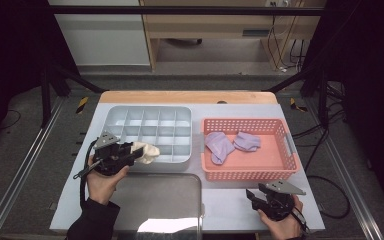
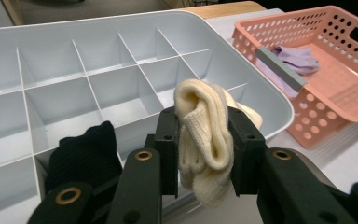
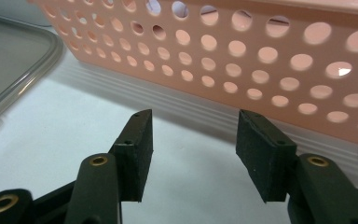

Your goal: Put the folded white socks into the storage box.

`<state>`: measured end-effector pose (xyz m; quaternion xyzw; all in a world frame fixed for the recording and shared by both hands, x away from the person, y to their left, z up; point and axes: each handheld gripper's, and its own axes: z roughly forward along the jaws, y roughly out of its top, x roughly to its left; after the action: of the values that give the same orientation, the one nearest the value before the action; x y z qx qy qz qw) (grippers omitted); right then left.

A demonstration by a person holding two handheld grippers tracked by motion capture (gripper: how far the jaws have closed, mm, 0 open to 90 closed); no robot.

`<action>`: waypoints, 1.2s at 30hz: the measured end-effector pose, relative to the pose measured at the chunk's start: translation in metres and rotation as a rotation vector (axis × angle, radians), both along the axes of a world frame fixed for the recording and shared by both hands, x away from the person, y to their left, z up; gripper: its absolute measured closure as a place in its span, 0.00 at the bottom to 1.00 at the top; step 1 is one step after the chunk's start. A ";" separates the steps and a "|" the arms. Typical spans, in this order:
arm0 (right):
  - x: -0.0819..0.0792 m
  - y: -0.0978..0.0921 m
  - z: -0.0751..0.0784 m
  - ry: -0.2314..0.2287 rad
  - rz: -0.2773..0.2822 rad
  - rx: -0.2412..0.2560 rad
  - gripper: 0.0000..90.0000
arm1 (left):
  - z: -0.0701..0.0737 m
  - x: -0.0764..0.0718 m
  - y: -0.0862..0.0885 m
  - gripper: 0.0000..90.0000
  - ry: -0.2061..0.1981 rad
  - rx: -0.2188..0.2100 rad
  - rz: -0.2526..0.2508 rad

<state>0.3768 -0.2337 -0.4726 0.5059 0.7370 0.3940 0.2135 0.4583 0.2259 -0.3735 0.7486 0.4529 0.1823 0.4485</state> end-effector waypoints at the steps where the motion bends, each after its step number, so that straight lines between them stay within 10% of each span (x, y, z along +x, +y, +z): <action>1: 0.000 0.000 0.000 0.001 0.000 0.001 0.52 | -0.001 0.002 0.000 0.75 -0.001 -0.003 0.005; 36: 0.004 0.003 -0.008 0.038 0.018 0.018 0.52 | -0.036 0.033 -0.002 0.75 0.042 0.206 0.070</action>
<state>0.3803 -0.2308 -0.4802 0.5087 0.7419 0.3928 0.1912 0.4912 0.2239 -0.4096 0.7781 0.4670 0.2276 0.3532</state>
